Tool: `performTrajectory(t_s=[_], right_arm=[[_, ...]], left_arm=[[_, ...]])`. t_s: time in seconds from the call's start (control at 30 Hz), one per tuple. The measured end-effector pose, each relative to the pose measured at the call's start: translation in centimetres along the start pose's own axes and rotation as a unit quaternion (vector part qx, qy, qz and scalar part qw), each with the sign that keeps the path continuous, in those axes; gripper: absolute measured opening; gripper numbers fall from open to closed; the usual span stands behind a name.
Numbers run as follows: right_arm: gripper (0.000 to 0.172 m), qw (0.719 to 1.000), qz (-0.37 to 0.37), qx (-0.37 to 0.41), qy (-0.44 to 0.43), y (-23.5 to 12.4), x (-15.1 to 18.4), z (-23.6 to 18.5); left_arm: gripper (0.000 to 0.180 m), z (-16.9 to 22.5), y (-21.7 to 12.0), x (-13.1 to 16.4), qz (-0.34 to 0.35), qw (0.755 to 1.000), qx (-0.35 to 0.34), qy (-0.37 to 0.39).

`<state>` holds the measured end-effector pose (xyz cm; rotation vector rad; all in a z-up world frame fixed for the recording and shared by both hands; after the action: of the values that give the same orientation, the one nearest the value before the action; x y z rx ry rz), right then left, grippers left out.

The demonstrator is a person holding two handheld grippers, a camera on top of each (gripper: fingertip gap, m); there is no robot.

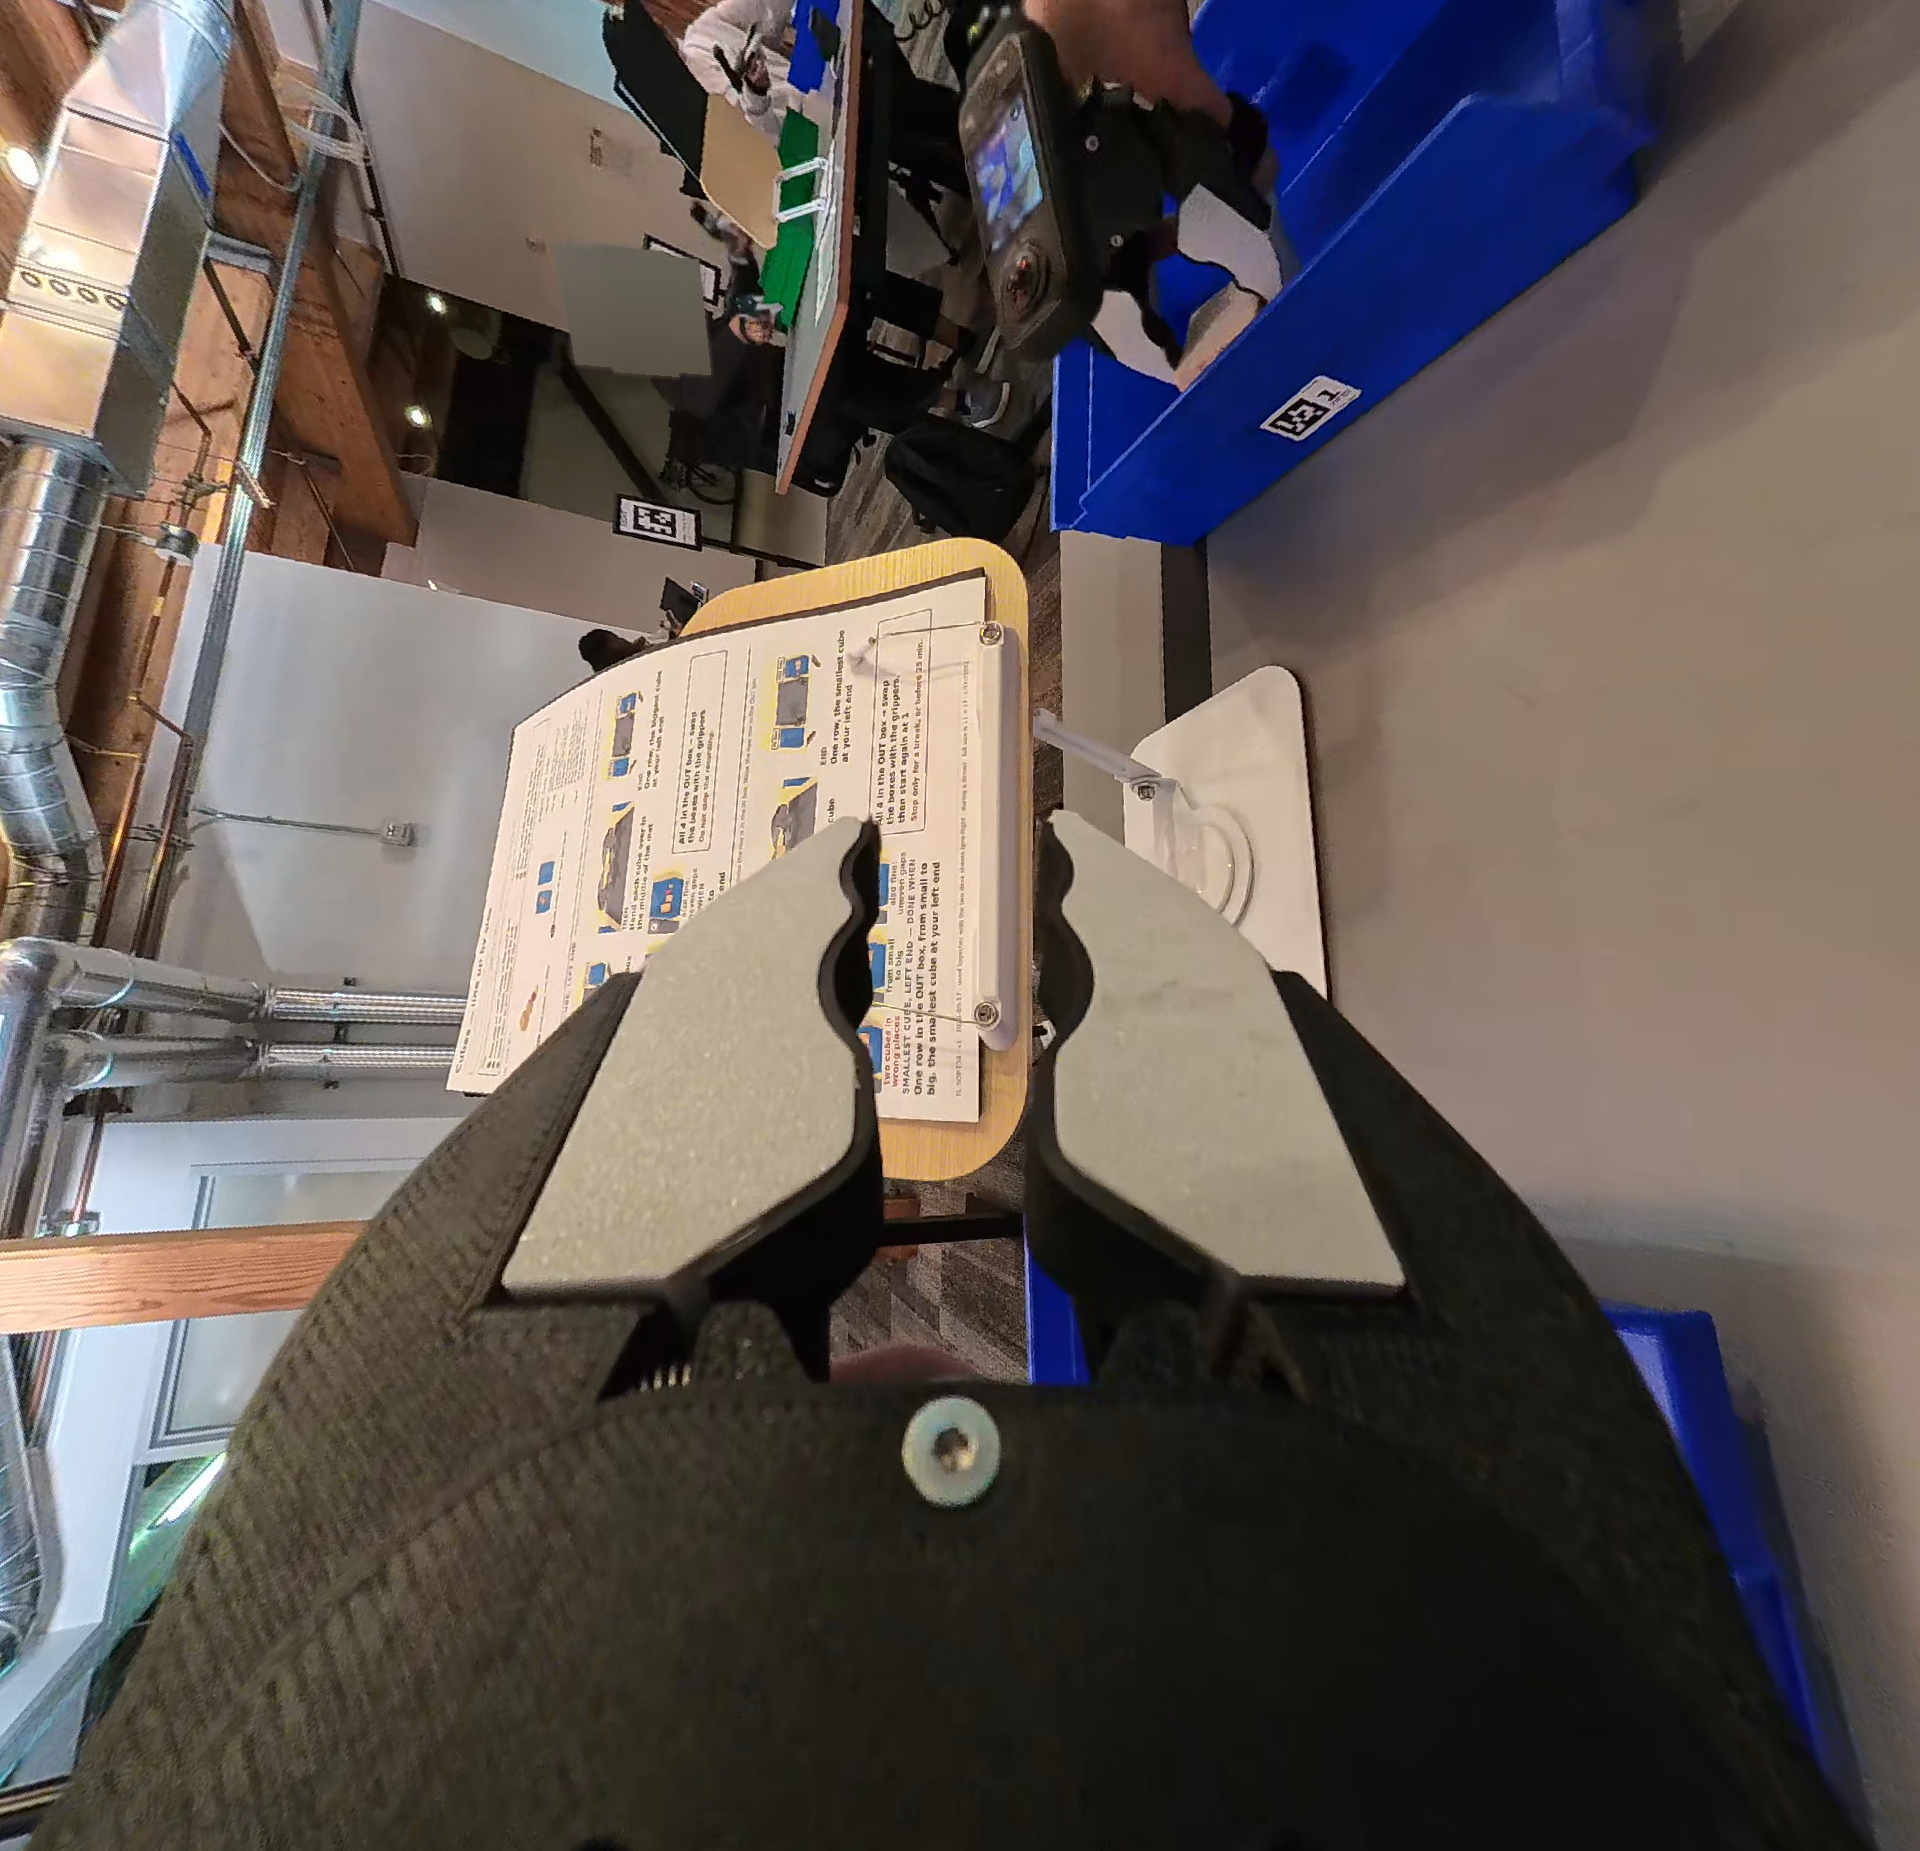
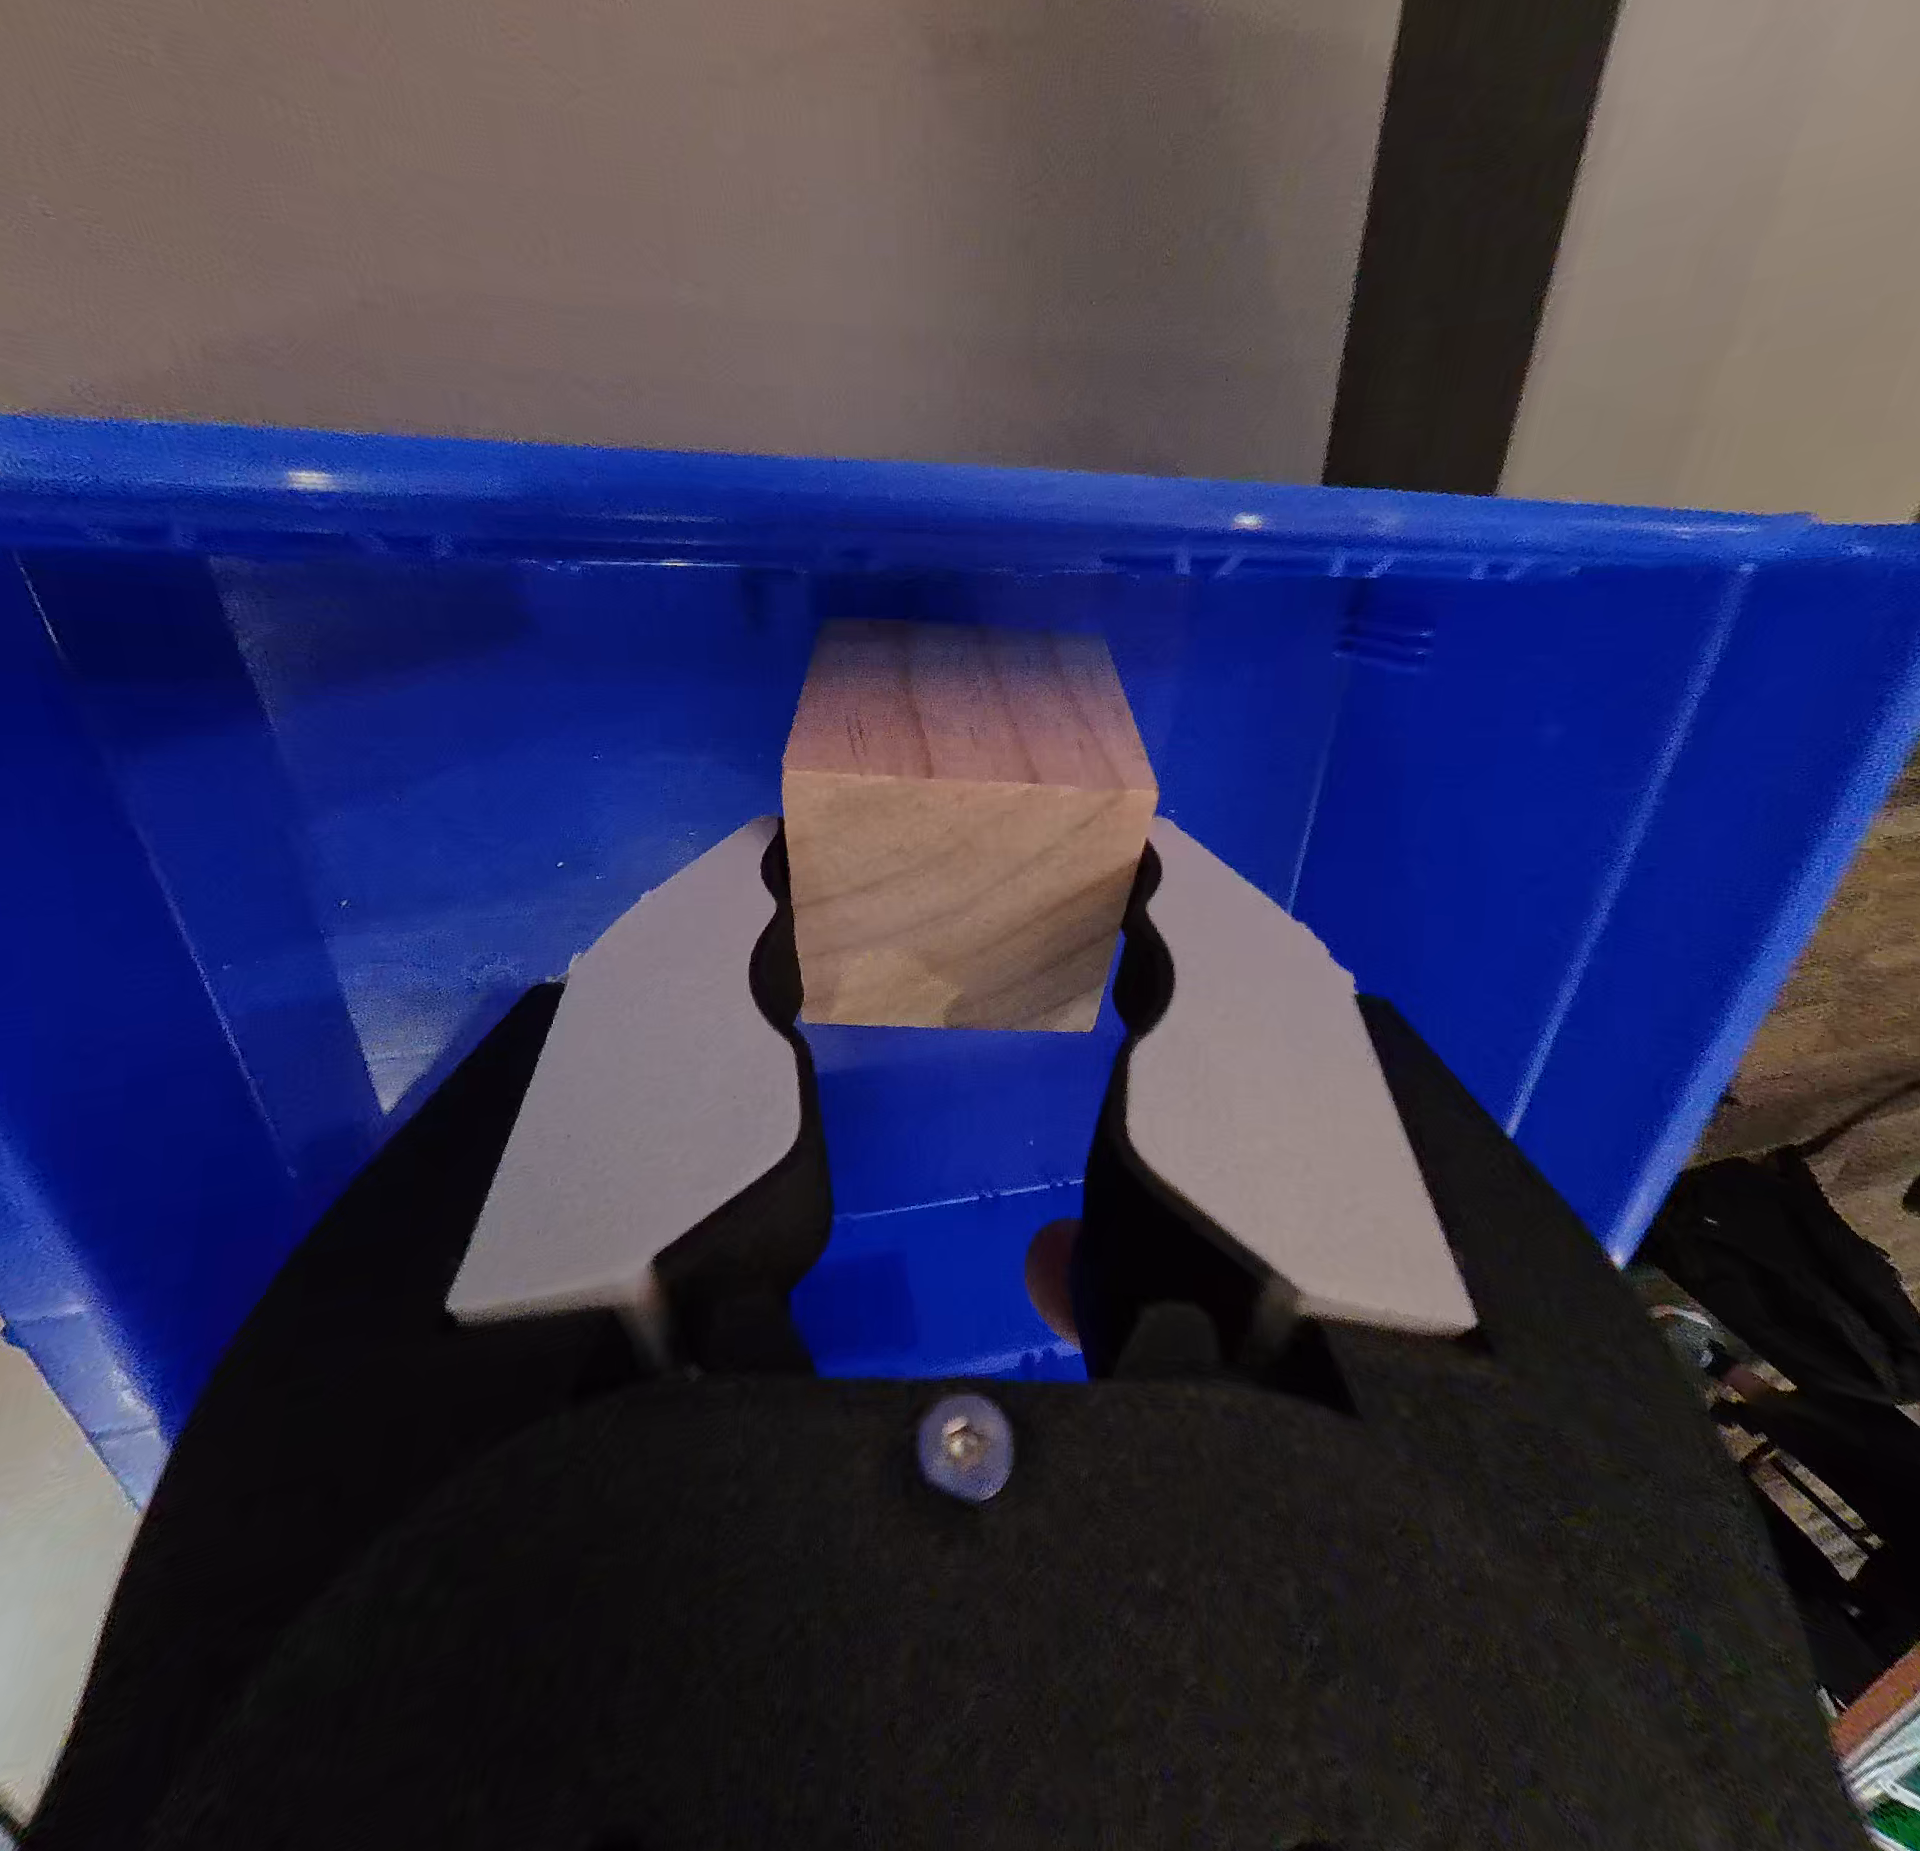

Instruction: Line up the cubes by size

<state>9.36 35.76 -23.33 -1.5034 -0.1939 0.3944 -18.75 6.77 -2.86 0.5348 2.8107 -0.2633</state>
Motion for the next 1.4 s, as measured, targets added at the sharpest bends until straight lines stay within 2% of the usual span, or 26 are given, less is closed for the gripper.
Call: performTrajectory(t_s=[0.2,0.67,0.77,0.87,1.03,1.23,1.3,1.4], right_arm=[[0.059,0.999,-0.024,-0.043,-0.011,1.7,-0.3,-0.1],[0.059,0.998,-0.021,-0.064,-0.017,2.2,-1.1,0.3],[0.070,0.998,-0.014,-0.058,-0.003,2.0,-1.2,0.4],[0.071,0.999,-0.014,-0.045,-0.002,1.3,-1.1,0.5],[0.072,0.999,0.004,0.036,0.014,-3.1,-1.2,0.5],[0.064,0.972,0.029,0.231,0.029,-11.0,-2.3,-1.5],[0.058,0.960,0.084,0.265,0.018,-12.9,-4.1,-3.5],[0.051,0.931,0.236,0.277,-0.039,-15.1,-9.0,-7.6]], left_arm=[[0.027,0.2,0.2,0.1,-0.003,1.000,0.005,0.002],[0.028,0.4,0.4,0.2,-0.006,1.000,0.010,0.003],[0.028,0.5,0.5,0.2,-0.005,1.000,0.011,0.003],[0.029,0.4,0.4,0.2,-0.006,1.000,0.011,0.003],[0.031,-0.5,-0.4,1.1,-0.021,1.000,-0.006,-0.003],[0.040,-2.6,-2.0,5.1,-0.099,0.994,-0.047,-0.022],[0.042,-3.1,-2.5,6.3,-0.123,0.990,-0.057,-0.031],[0.043,-3.4,-2.7,7.9,-0.153,0.986,-0.061,-0.038]])
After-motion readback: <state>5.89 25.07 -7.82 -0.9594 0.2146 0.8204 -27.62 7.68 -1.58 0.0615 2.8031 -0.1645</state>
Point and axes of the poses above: each gripper's, where its closed fingertips meet, y out along the fingers, x out of its underside, z = x × y across the jaws, the point moved 4 cm from there along -y, back along the fingers, and after that the axes turned 9 degrees about -x, right-handed, at the moved point
